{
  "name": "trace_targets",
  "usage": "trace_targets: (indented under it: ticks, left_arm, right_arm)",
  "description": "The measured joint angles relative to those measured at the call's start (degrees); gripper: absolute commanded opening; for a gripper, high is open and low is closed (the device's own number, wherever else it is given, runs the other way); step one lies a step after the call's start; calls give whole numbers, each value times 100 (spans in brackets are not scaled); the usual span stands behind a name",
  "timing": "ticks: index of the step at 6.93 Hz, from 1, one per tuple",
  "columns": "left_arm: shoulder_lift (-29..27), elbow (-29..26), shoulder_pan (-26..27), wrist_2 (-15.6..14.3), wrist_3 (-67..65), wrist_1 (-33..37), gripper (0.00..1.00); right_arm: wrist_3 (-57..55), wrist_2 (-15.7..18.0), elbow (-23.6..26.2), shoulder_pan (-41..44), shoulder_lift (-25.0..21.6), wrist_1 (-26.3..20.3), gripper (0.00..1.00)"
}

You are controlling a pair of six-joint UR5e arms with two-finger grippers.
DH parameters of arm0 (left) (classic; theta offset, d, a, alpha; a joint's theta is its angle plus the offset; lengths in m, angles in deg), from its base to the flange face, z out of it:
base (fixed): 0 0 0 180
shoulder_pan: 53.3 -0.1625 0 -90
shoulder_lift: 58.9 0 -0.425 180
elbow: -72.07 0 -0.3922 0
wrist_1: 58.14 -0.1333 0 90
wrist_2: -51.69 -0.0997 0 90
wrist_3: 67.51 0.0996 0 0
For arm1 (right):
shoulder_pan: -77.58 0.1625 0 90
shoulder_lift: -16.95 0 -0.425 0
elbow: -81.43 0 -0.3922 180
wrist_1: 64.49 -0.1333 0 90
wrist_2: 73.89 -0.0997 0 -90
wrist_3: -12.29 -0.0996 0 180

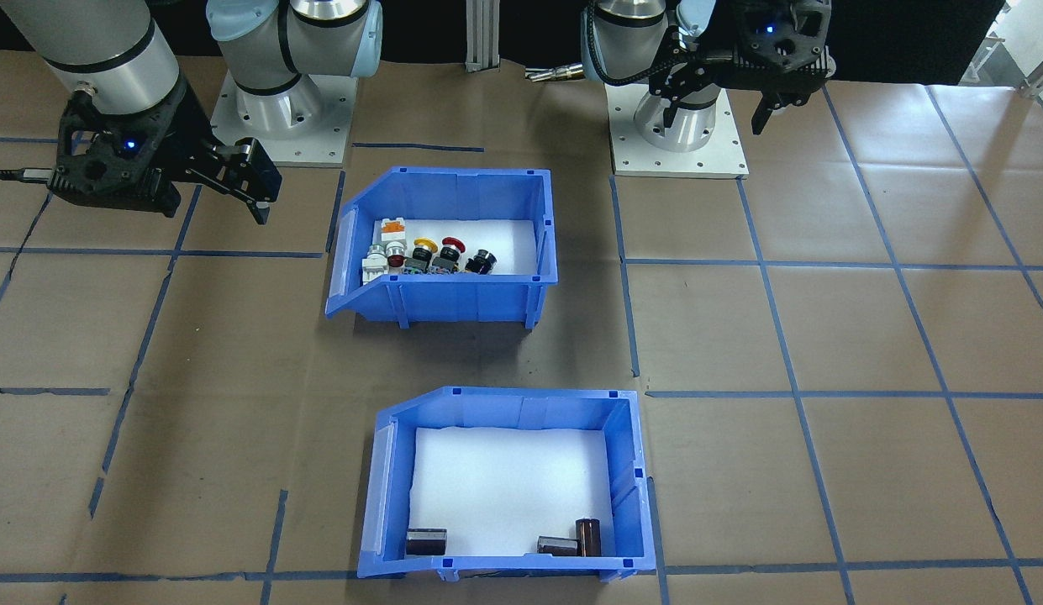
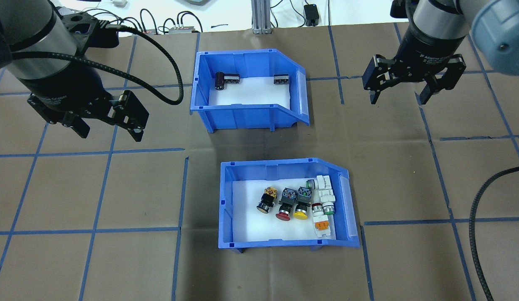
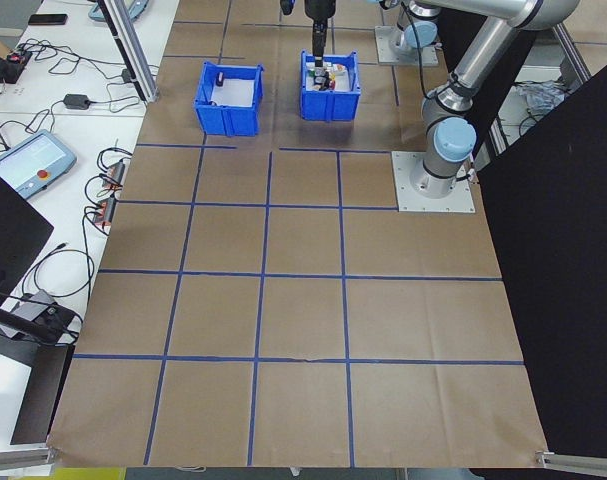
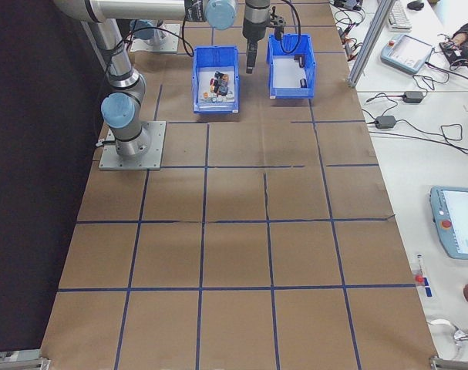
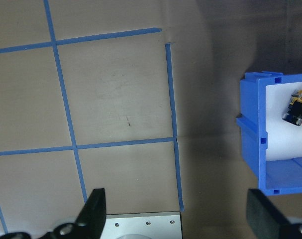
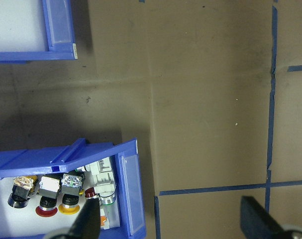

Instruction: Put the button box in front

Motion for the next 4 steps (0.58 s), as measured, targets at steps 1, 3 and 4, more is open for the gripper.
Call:
trace_targets:
  ticks: [1, 3, 4]
  left_arm:
    - [-8, 4, 8, 47, -5, 8, 99]
    - [-24, 30, 16, 132, -11, 25, 99]
    - [-27, 34, 17, 141, -12, 26, 100]
  right_arm:
    - [0, 1, 1, 0, 1, 1, 100]
    - [2, 6, 0, 0, 10, 3, 100]
    - [19, 9, -4, -2, 18, 3, 100]
